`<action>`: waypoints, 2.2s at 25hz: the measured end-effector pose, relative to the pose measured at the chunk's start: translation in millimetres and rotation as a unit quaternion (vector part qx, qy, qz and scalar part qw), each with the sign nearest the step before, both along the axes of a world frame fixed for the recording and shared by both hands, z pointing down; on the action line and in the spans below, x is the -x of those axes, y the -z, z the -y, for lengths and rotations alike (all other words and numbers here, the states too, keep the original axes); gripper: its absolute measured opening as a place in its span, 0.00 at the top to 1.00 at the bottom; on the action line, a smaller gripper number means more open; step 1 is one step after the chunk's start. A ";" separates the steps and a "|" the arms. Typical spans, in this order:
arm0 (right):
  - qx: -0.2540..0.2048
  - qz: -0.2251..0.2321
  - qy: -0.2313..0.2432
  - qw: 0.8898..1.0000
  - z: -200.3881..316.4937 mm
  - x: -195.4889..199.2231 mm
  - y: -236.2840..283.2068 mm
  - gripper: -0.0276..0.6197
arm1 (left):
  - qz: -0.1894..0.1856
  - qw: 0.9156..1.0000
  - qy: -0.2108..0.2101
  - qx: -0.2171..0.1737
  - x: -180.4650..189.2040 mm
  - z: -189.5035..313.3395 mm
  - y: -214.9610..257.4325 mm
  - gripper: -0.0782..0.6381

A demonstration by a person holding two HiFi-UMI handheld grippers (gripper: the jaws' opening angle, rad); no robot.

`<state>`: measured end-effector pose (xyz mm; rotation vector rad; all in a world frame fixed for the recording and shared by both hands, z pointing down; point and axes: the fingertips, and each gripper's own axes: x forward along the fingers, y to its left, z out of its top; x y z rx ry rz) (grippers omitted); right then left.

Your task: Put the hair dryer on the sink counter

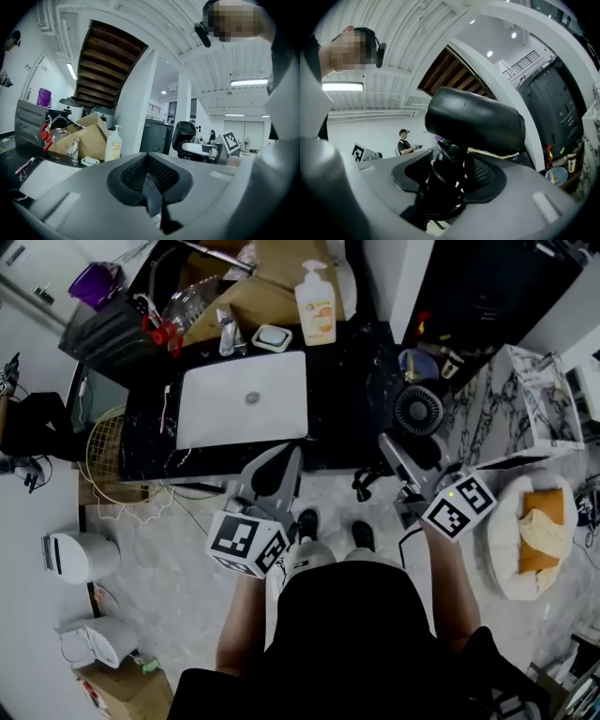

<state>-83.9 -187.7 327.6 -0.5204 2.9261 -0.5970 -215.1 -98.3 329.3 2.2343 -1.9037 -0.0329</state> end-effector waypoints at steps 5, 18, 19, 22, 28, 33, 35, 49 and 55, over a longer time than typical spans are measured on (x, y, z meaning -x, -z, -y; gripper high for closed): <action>0.023 -0.052 -0.038 0.998 13.9 22.7 -26.9 0.61 | 0.001 0.999 -0.042 0.005 20.8 20.0 -1.0 0.89; 0.101 -0.170 -0.102 0.975 62.0 64.4 -114.5 0.61 | -0.013 0.989 -0.146 0.033 37.5 63.1 -25.4 0.89; 0.107 -0.180 -0.105 0.972 65.1 66.3 -121.7 0.61 | -0.015 0.988 -0.152 0.036 38.2 65.4 -27.4 0.89; 0.122 -0.205 -0.111 0.965 70.6 71.4 -140.7 0.61 | -0.020 0.985 -0.167 0.042 41.6 70.4 -32.7 0.89; 0.157 -0.256 -0.134 0.944 79.9 75.6 -184.5 0.61 | -0.032 0.980 -0.188 0.058 51.1 76.0 -44.0 0.89; 0.182 -0.283 -0.138 0.932 85.3 79.8 -208.9 0.61 | -0.042 0.975 -0.209 0.070 53.1 81.0 -54.1 0.89; 0.193 -0.293 -0.141 0.926 89.0 81.3 -217.1 0.61 | -0.043 0.972 -0.218 0.075 51.9 82.7 -58.7 0.89; 0.215 -0.348 -0.170 0.897 114.6 77.4 -250.2 0.61 | -0.048 0.966 -0.235 0.098 57.3 91.5 -73.7 0.89; 0.227 -0.358 -0.176 0.888 118.9 77.5 -262.3 0.61 | -0.045 0.964 -0.242 0.100 56.8 93.6 -75.7 0.89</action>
